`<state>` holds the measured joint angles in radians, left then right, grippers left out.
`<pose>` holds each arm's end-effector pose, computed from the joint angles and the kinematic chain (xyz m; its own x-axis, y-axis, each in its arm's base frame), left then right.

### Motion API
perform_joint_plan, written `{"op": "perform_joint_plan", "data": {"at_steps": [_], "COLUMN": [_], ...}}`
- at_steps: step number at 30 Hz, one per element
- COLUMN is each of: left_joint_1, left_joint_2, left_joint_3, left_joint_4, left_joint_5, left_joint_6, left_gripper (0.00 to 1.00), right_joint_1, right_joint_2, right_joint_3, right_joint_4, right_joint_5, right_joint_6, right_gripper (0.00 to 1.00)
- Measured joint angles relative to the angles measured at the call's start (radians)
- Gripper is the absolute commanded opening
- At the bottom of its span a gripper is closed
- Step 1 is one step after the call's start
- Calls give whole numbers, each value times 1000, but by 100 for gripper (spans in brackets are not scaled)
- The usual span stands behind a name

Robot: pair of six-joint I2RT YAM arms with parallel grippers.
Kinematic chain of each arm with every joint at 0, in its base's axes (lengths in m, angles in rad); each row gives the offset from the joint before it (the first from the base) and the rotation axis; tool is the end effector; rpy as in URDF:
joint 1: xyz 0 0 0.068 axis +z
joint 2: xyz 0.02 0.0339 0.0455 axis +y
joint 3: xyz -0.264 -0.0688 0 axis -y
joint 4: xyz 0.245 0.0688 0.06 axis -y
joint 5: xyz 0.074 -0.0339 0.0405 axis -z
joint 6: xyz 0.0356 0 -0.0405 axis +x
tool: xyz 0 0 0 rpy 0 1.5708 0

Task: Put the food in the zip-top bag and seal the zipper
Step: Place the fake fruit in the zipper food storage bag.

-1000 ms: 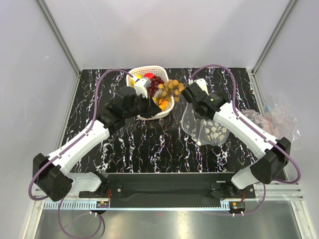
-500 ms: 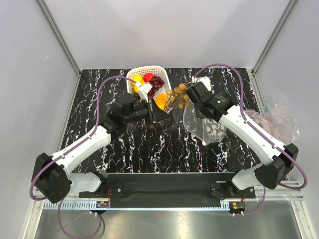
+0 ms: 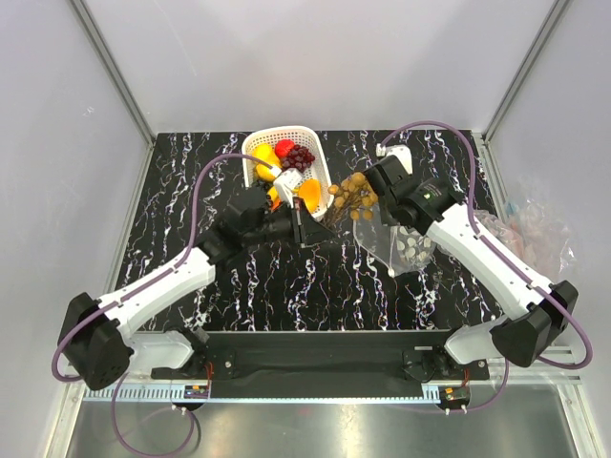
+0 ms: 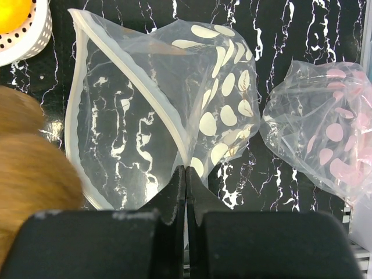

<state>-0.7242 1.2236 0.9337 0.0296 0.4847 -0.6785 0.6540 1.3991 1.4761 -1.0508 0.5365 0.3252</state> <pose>0.2018 -0.2006 0.3221 -0.7297 -0.0960 -0.6770 0.5979 0.3907 -0.6998 0.2280 0.1519 0.3658 -0.7162 -0.2030 -0.6678 -0.0697 0.9728 -0.2210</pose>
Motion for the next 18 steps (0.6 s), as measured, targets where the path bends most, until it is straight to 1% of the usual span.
{"op": "perform_joint_plan", "data": {"at_steps": [4, 11, 15, 18], "left_joint_1": [-5, -49, -69, -74], "left_joint_2": [-22, -16, -5, 2], "left_joint_3": [-74, -86, -80, -79], "left_joint_4": [124, 281, 277, 221], "left_joint_5": [-19, -86, -124, -154], "left_joint_6": [-76, -195, -212, -196], "left_gripper": [0, 0, 0, 0], "right_joint_1": [-9, -27, -45, -56], "right_joint_2": [-9, -24, -38, -42], "right_joint_3": [-24, -49, -57, -57], "right_joint_4": [19, 47, 61, 64], "right_joint_5": [-8, -16, -24, -24], "right_joint_6": [4, 9, 10, 8], "right_gripper": [0, 0, 0, 0]}}
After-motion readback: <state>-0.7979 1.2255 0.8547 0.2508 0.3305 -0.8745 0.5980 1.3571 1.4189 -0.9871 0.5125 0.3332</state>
